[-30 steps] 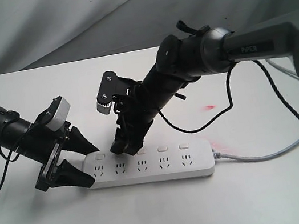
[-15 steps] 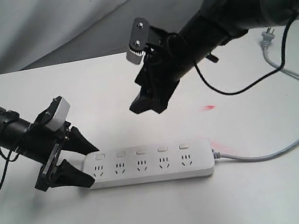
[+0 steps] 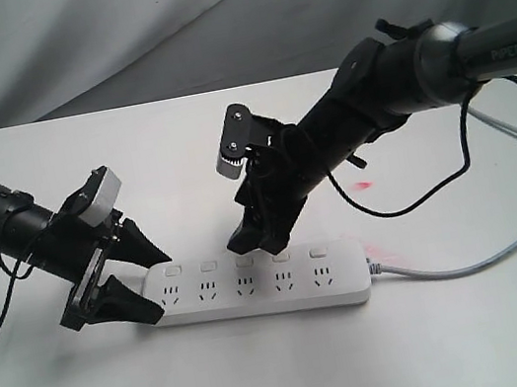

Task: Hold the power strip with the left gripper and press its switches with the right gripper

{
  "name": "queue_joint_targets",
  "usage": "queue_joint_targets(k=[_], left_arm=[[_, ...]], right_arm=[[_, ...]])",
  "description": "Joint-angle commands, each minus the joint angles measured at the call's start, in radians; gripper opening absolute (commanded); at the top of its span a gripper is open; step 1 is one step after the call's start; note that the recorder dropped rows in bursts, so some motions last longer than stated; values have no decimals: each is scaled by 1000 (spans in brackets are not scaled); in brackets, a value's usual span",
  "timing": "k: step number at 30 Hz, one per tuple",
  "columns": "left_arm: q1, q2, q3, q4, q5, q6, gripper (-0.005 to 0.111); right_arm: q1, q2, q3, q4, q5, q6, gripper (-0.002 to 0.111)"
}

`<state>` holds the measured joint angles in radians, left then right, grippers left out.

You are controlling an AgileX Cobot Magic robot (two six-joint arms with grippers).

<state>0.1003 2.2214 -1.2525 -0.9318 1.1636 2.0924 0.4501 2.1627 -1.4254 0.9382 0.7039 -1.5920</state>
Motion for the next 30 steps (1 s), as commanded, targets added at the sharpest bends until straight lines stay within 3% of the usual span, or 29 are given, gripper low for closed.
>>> queue_joint_targets(k=[1,15,22,30], left_arm=[[1,14,2,34,-43,1,49],[1,14,2,34,-43,1,49],[1,14,2,34,-43,1,49],[1,14,2,34,-43,1,49]], right_arm=[[9,-1,9,-5,1,-7,67],[9,43,11,-17,-23,-7,67],[21,43,11,-149,-37,54,67],[29,81,15,-152,-57,61,67]])
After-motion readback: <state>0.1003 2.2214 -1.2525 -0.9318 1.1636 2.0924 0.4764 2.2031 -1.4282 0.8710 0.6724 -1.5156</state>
